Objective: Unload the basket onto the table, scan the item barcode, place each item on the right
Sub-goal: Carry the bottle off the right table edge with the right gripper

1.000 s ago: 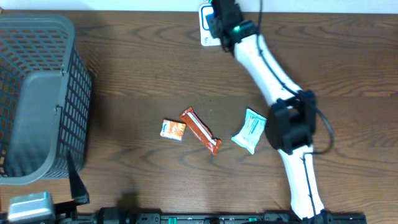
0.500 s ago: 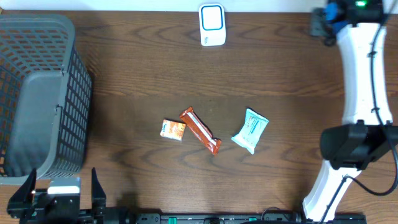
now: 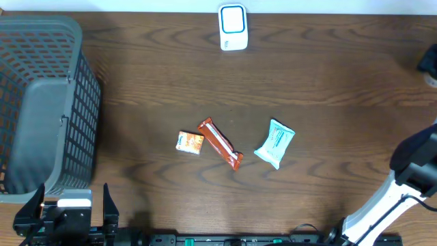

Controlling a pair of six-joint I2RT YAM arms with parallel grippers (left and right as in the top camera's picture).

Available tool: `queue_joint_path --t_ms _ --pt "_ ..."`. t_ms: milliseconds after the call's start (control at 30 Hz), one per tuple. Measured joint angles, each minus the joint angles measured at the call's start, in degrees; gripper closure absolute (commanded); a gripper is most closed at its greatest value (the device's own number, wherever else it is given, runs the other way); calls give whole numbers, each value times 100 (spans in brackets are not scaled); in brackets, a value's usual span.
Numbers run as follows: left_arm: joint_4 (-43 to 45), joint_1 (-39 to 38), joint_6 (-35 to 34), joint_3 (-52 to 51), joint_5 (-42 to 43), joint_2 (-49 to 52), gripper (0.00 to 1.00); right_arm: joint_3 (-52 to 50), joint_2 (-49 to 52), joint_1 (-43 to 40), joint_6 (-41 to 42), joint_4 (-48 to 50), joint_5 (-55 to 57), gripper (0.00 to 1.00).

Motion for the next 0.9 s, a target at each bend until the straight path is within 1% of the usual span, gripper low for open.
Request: queue_joint_path --t_ms 67,133,267,400,567,767,800,900 --pt "-4 0 0 0 0 0 2 -417 0 -199 9 308 -146 52" --pt "-9 0 0 0 0 0 2 -868 2 -337 22 654 -238 48" --pt "-17 0 0 0 0 0 2 -1692 4 -542 24 1257 -348 47" --pt "-17 0 0 0 0 0 2 -2328 7 -804 26 1718 -431 43" --pt "-17 0 0 0 0 0 2 -2771 7 -1268 26 2124 -461 44" --pt "-17 0 0 0 0 0 2 -3211 7 -1853 129 2479 -474 43" --pt "-17 0 0 0 0 0 2 -3248 7 -1919 151 2505 -487 39" --pt "-17 0 0 0 0 0 2 -3283 7 -2061 243 2533 -551 10"
